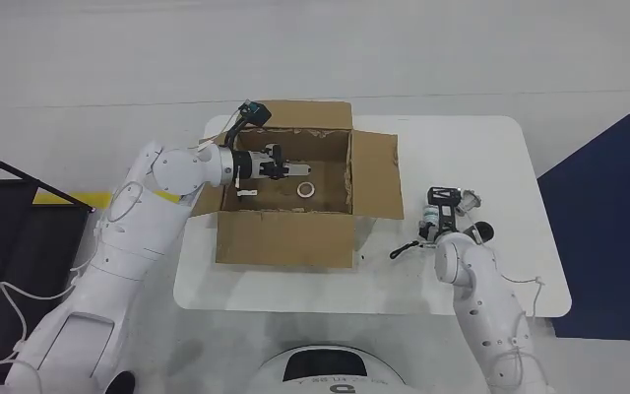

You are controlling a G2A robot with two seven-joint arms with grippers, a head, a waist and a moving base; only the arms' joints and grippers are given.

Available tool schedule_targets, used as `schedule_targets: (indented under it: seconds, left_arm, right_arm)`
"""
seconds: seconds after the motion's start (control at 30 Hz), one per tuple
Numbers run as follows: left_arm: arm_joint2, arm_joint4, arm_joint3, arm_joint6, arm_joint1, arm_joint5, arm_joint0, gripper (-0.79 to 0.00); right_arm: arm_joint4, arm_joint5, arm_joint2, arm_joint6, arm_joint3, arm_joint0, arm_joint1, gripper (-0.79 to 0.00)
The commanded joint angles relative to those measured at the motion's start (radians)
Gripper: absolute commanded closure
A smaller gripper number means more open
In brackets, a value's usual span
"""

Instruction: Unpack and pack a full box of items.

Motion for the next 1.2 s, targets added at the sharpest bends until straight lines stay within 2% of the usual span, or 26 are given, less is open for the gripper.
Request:
schedule_targets:
  seconds: [0.0, 0.23, 0.47, 0.63, 0.7, 0.8, 0.97, 1.07, 1.17]
  left_arm:
    - [0.000, 0.000, 0.000, 0.000, 0.000, 0.000, 0.000, -0.785]
    - [0.000, 0.000, 0.000, 0.000, 0.000, 0.000, 0.000, -0.785]
    - [0.000, 0.000, 0.000, 0.000, 0.000, 0.000, 0.000, -0.785]
    - [0.000, 0.000, 0.000, 0.000, 0.000, 0.000, 0.000, -0.785]
    - [-0.007, -0.016, -0.007, 0.034, 0.000, -0.006, 0.016, -0.785]
    - [-0.030, -0.111, 0.010, 0.041, 0.003, -0.063, 0.039, -0.785]
    - [-0.033, -0.405, 0.106, -0.070, -0.003, -0.195, 0.034, -0.785]
    - [-0.012, -0.525, 0.175, -0.159, -0.010, -0.257, -0.001, -0.785]
    - [0.020, -0.539, 0.203, -0.184, -0.018, -0.307, -0.030, -0.785]
  right_arm:
    - [0.014, -0.008, 0.013, -0.011, -0.033, -0.023, 0.001, 0.000]
    - [0.177, -0.096, 0.119, -0.117, -0.224, -0.174, 0.006, 0.000]
    - [0.447, -0.270, 0.251, -0.328, -0.408, -0.368, 0.006, 0.000]
    - [0.447, -0.270, 0.251, -0.328, -0.408, -0.368, 0.006, 0.000]
    - [0.447, -0.270, 0.251, -0.328, -0.408, -0.368, 0.006, 0.000]
    - [0.456, -0.275, 0.249, -0.334, -0.410, -0.366, 0.006, 0.000]
    - [0.669, -0.534, 0.197, -0.342, -0.409, -0.344, 0.009, 0.000]
    - [0.762, -0.632, 0.136, -0.273, -0.394, -0.286, 0.013, 0.000]
    - [0.829, -0.682, 0.063, -0.181, -0.373, -0.210, 0.017, 0.000]
